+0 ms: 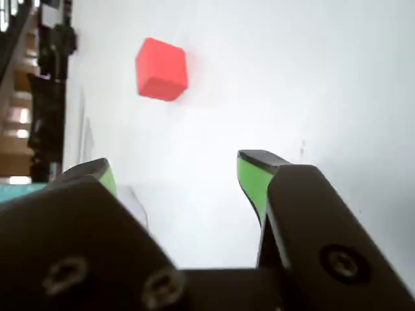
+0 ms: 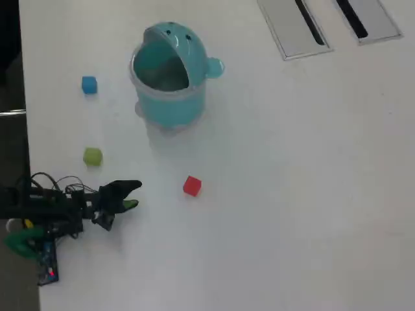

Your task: Grasp RGB lego blocks and put them in the bin one by one.

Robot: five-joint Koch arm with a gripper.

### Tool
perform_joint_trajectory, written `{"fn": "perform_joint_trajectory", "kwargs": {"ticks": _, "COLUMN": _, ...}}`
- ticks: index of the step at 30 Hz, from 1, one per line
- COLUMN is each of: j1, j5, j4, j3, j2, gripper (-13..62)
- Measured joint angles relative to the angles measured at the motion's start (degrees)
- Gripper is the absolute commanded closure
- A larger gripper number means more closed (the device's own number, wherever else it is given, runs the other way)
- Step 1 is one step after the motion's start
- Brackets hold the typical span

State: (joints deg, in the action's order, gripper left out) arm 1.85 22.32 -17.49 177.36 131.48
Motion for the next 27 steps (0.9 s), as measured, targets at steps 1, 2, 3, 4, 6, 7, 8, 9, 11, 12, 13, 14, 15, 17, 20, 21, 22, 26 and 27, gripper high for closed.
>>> {"fn": "perform_joint_trajectory", "kwargs": {"ticks": 1, "j1": 0.00, "j5": 0.79, "j4": -1.05, "j3": 0.00, "j2": 0.00, "gripper": 15.6}}
{"fn": "perform_joint_trajectory", "kwargs": {"ticks": 2, "j1": 0.09, "j5": 1.41, "j4": -1.93, "j3": 0.00, "j2": 0.00, "gripper": 15.6}}
{"fn": "perform_joint_trajectory", "kwargs": {"ticks": 3, "j1": 0.18, "j5": 2.99, "j4": -3.78, "j3": 0.00, "j2": 0.00, "gripper": 15.6}}
{"fn": "perform_joint_trajectory", "kwargs": {"ticks": 4, "j1": 0.18, "j5": 3.43, "j4": -4.13, "j3": 0.00, "j2": 0.00, "gripper": 15.6}}
{"fn": "perform_joint_trajectory", "kwargs": {"ticks": 6, "j1": 0.79, "j5": 6.15, "j4": -6.86, "j3": 0.00, "j2": 0.00, "gripper": 15.6}}
{"fn": "perform_joint_trajectory", "kwargs": {"ticks": 7, "j1": 0.97, "j5": 7.82, "j4": -8.09, "j3": 0.00, "j2": 0.00, "gripper": 15.7}}
{"fn": "perform_joint_trajectory", "kwargs": {"ticks": 8, "j1": 1.32, "j5": 9.93, "j4": -9.49, "j3": 0.00, "j2": 0.00, "gripper": 16.3}}
{"fn": "perform_joint_trajectory", "kwargs": {"ticks": 9, "j1": 1.49, "j5": 12.04, "j4": -10.90, "j3": 0.00, "j2": 0.00, "gripper": 16.6}}
{"fn": "perform_joint_trajectory", "kwargs": {"ticks": 11, "j1": 2.55, "j5": 16.08, "j4": -13.27, "j3": 0.00, "j2": 0.00, "gripper": 16.6}}
{"fn": "perform_joint_trajectory", "kwargs": {"ticks": 12, "j1": 3.08, "j5": 18.28, "j4": -13.97, "j3": 0.00, "j2": 0.00, "gripper": 16.6}}
{"fn": "perform_joint_trajectory", "kwargs": {"ticks": 13, "j1": 3.60, "j5": 20.57, "j4": -14.41, "j3": 0.00, "j2": 0.00, "gripper": 16.6}}
{"fn": "perform_joint_trajectory", "kwargs": {"ticks": 14, "j1": 4.04, "j5": 22.76, "j4": -14.68, "j3": 0.00, "j2": 0.00, "gripper": 16.6}}
{"fn": "perform_joint_trajectory", "kwargs": {"ticks": 15, "j1": 4.31, "j5": 24.96, "j4": -14.77, "j3": 0.00, "j2": 0.00, "gripper": 16.6}}
{"fn": "perform_joint_trajectory", "kwargs": {"ticks": 17, "j1": 4.92, "j5": 29.36, "j4": -14.77, "j3": -0.09, "j2": 0.00, "gripper": 16.7}}
{"fn": "perform_joint_trajectory", "kwargs": {"ticks": 20, "j1": 5.80, "j5": 34.54, "j4": -14.77, "j3": -0.62, "j2": 0.00, "gripper": 16.7}}
{"fn": "perform_joint_trajectory", "kwargs": {"ticks": 21, "j1": 6.33, "j5": 36.12, "j4": -14.77, "j3": -0.62, "j2": 0.00, "gripper": 16.9}}
{"fn": "perform_joint_trajectory", "kwargs": {"ticks": 22, "j1": 6.77, "j5": 37.97, "j4": -14.77, "j3": -0.62, "j2": 0.00, "gripper": 17.2}}
{"fn": "perform_joint_trajectory", "kwargs": {"ticks": 26, "j1": 8.79, "j5": 44.74, "j4": -14.77, "j3": -0.88, "j2": 0.00, "gripper": 17.2}}
{"fn": "perform_joint_trajectory", "kwargs": {"ticks": 27, "j1": 9.14, "j5": 46.23, "j4": -14.77, "j3": -1.05, "j2": 0.00, "gripper": 17.2}}
